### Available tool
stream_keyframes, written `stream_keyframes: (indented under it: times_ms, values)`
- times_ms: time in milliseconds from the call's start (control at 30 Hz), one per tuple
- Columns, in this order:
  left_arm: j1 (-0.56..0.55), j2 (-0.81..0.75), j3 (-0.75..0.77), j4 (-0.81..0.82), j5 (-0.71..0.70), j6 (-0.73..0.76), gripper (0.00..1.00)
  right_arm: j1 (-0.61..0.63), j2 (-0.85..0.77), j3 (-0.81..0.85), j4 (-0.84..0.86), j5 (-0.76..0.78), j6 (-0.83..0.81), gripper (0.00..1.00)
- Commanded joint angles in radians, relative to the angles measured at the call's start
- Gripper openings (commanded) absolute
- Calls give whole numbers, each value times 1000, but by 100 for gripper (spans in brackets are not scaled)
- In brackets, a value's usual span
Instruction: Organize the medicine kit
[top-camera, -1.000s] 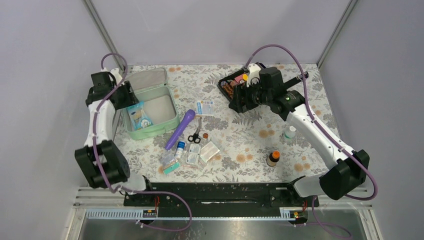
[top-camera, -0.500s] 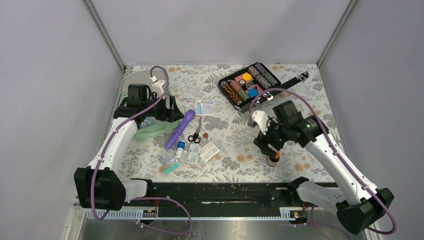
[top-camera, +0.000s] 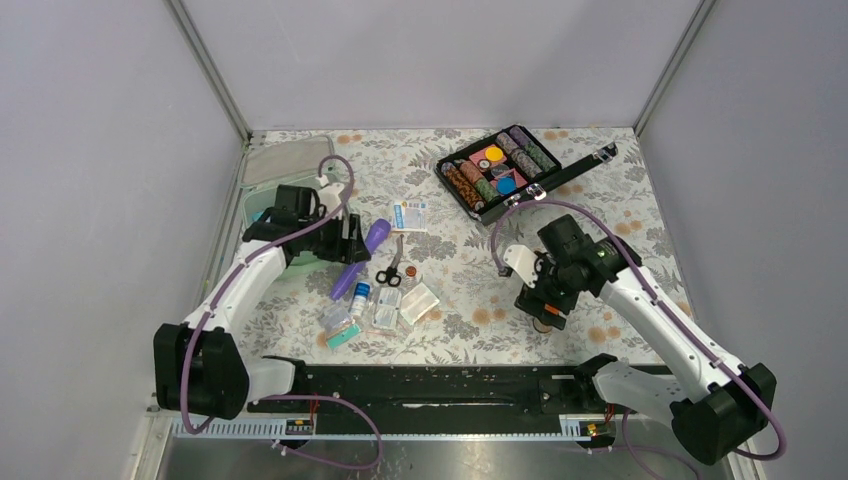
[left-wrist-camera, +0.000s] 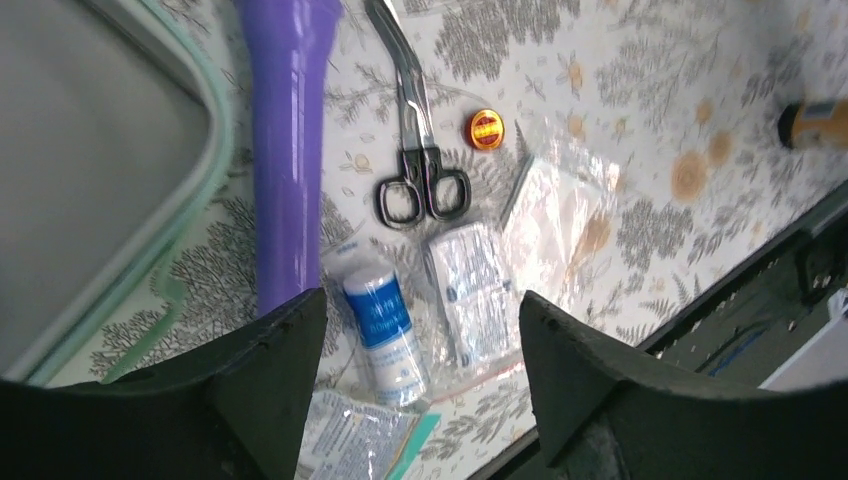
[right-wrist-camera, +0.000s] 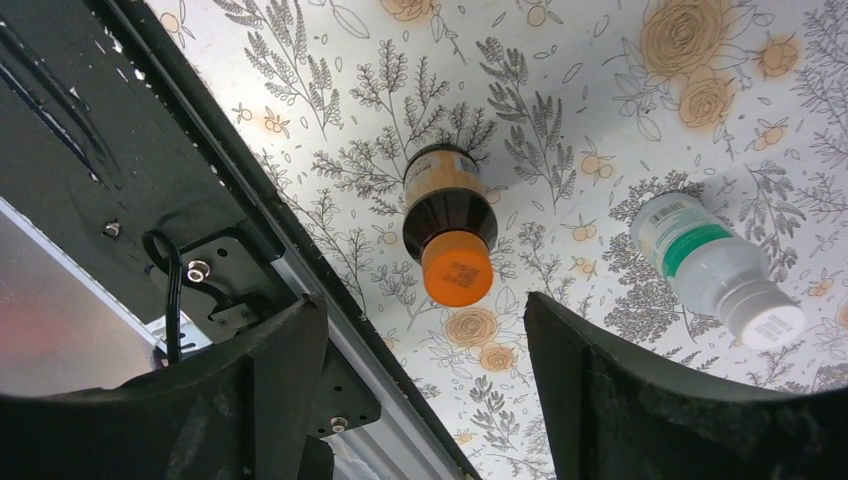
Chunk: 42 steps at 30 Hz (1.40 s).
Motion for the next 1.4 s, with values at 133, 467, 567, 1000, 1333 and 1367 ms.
stream_keyframes:
  times_ms: [133,467,567,1000,1333,1367]
  values:
    - [-79,0,37,-279,-141,375,62,-5,55,116,46,-31,18,79]
    - [-83,-191,-132,-512,-204,854,70,-3,66,117,72,-66,39,80]
    - [-95,-182,-182,-423,-212,817,70,-3,70,119,79,-79,49,80]
    - [-112,-131,-350,-134,-320,736,67,-3,68,111,91,-74,49,82]
    - [-114,-186,-344,-182,-228,769,51,-3,85,123,91,-75,54,82]
    - [-114,-210,-334,-214,-203,790,50,-3,84,125,91,-75,56,82]
